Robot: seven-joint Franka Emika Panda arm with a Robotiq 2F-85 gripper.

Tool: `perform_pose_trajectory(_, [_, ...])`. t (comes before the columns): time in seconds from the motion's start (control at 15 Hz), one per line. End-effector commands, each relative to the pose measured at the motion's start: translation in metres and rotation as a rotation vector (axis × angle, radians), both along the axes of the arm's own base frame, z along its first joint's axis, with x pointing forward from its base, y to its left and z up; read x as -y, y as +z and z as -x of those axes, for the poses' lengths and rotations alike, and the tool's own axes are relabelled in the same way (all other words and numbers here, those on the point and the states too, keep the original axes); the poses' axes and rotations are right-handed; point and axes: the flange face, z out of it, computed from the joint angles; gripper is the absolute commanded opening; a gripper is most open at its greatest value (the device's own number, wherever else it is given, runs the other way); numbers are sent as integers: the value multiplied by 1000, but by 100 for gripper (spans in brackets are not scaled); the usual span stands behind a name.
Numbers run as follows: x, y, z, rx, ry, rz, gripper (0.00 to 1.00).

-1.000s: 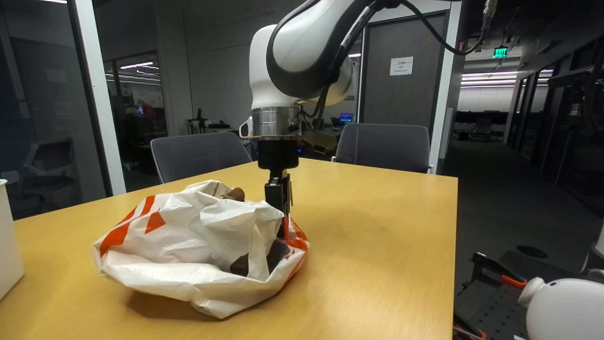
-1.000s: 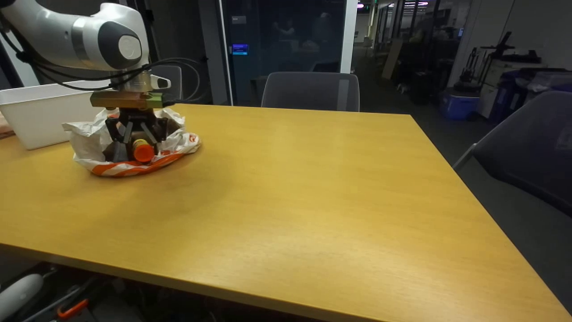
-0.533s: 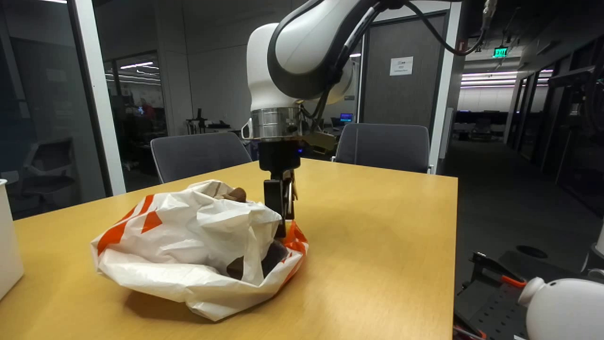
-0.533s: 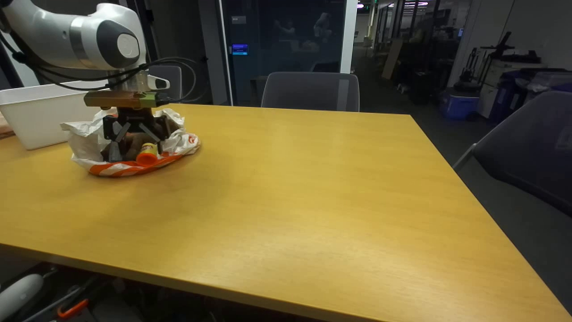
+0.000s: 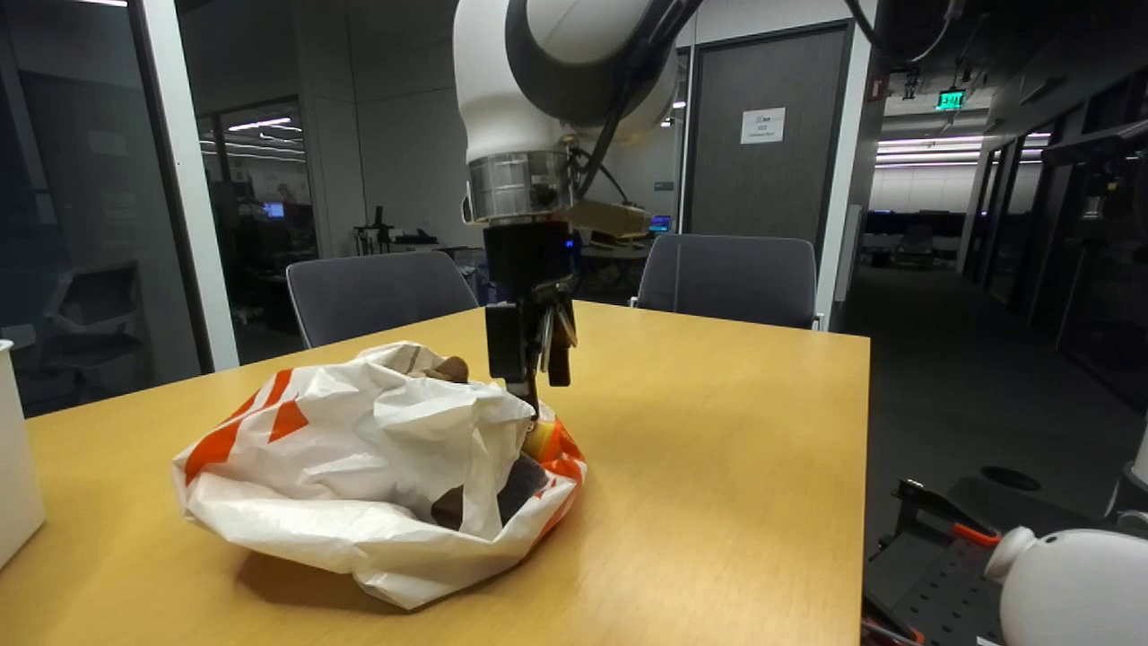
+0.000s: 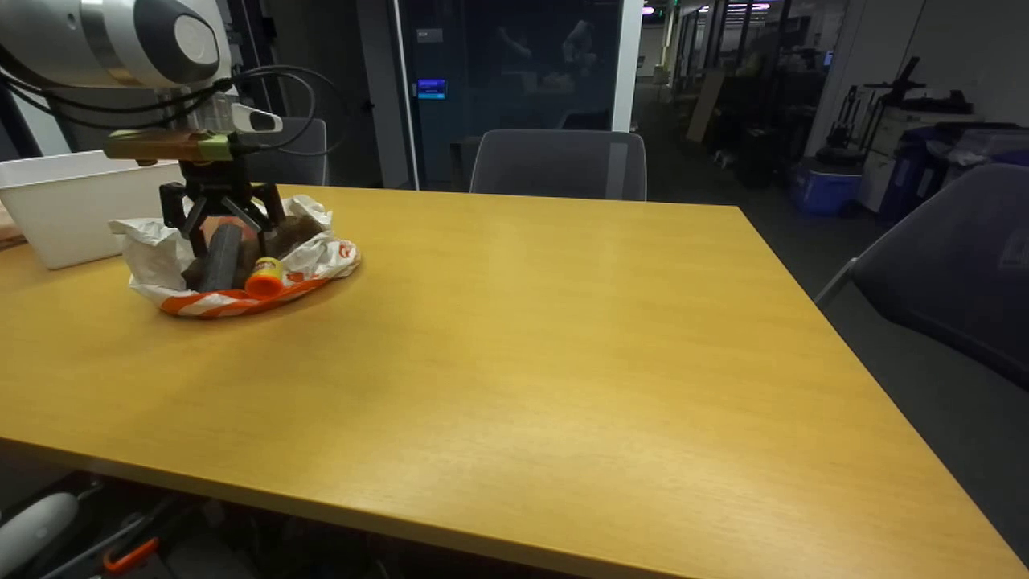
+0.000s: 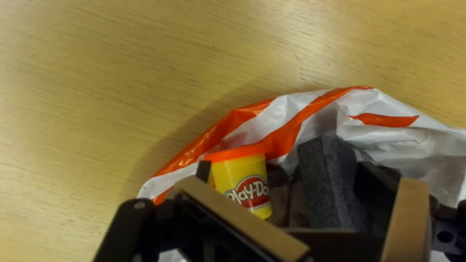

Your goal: Pick up the objects on the right side of the table and put them in the plastic bag.

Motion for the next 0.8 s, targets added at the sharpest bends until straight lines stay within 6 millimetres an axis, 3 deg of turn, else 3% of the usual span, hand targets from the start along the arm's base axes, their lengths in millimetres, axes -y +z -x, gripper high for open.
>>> perform_pose_trajectory(0.0, [-8, 43, 27, 92, -34, 8, 100])
perform_pose_trajectory(0.27, [-17, 84, 46, 168, -178, 50, 100])
perform_pose_trajectory(0.4, [-8, 98, 49, 189, -268, 100, 100])
perform_pose_trajectory(0.47, [-16, 79, 43, 148, -195, 64, 100])
perform_pose_trajectory(0.73, [-11, 94, 48, 166, -251, 85, 100])
